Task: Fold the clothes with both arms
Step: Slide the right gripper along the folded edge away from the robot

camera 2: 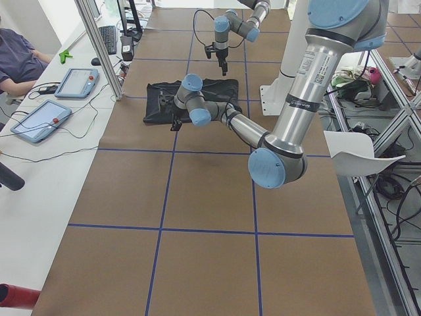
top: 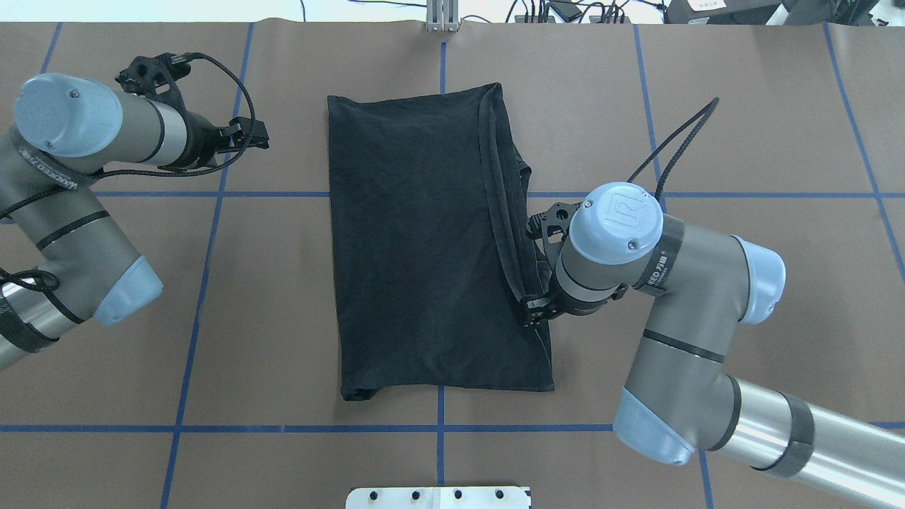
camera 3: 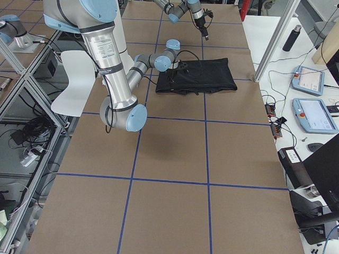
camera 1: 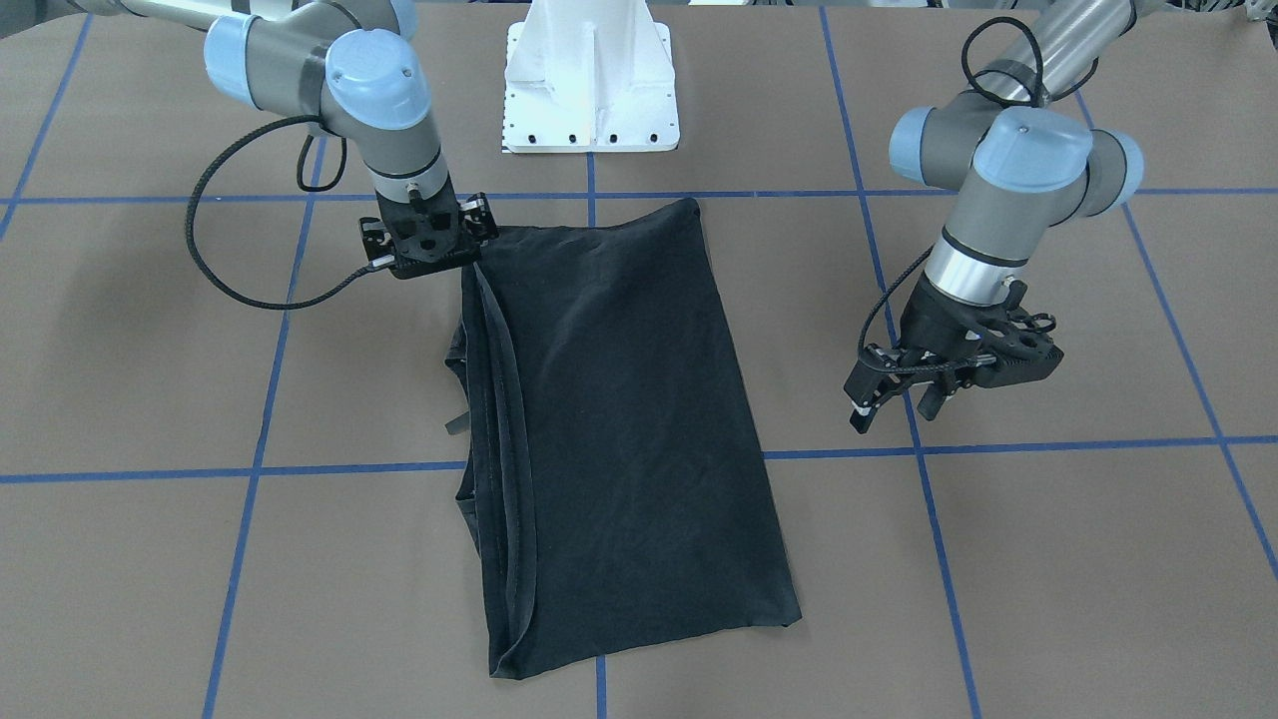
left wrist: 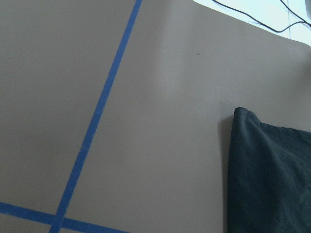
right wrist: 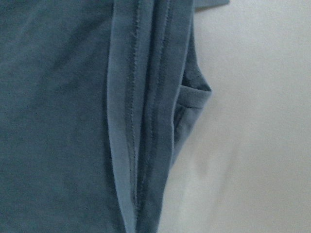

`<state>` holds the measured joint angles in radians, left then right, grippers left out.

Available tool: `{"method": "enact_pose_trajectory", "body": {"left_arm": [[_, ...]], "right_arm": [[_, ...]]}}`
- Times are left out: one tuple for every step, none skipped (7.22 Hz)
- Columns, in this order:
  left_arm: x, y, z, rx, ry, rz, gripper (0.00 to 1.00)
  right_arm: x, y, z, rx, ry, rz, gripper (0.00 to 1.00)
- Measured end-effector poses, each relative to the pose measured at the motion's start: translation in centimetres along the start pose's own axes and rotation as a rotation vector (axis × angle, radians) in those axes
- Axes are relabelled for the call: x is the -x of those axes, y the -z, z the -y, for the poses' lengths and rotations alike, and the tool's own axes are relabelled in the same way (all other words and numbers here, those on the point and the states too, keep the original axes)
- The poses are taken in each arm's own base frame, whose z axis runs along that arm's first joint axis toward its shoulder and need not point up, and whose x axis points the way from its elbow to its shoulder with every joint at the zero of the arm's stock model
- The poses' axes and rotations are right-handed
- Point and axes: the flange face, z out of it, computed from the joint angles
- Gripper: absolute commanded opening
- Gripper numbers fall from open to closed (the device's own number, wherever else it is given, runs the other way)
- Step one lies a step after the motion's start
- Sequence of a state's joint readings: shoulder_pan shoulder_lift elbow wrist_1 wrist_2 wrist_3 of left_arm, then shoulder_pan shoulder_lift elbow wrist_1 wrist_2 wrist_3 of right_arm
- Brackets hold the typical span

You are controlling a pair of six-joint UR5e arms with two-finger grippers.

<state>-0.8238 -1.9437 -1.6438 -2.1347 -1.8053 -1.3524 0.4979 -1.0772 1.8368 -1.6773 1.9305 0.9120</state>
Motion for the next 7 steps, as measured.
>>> {"method": "enact_pose_trajectory", "body": {"left_arm": [[0.0,0.0,0.0,0.0,-0.001,0.0,1.0],[0.0,0.0,0.0,0.0,-0.002,0.001,1.0],[0.1,-0.1,0.0,0.001,-0.002,0.002,1.0],[0.1,-0.1,0.0,0.002,-0.002,0.002,1.0],[0.1,-0.1,0.0,0.002,-0.002,0.001,1.0],[0.0,-0.1,0.0,0.001,-0.002,0.001,1.0],[0.0,0.0,0.0,0.001,-0.002,0.001,1.0]], "right_arm": [[1.6,-0.5,1.6,-0.004,0.0,-0.009,0.98],[2.5,-1.3,2.8,-0.006,0.001,-0.027,0.98],[2.7,-2.1,3.5,-0.002,0.004,-0.045,0.97],[2.4,-2.9,3.9,0.004,0.002,-0.063,0.97],[2.0,-3.5,4.2,0.01,-0.001,-0.076,0.97],[1.7,-3.9,4.3,0.016,-0.004,-0.086,0.97],[1.4,-4.4,4.4,0.022,-0.008,-0.093,0.97]]}}
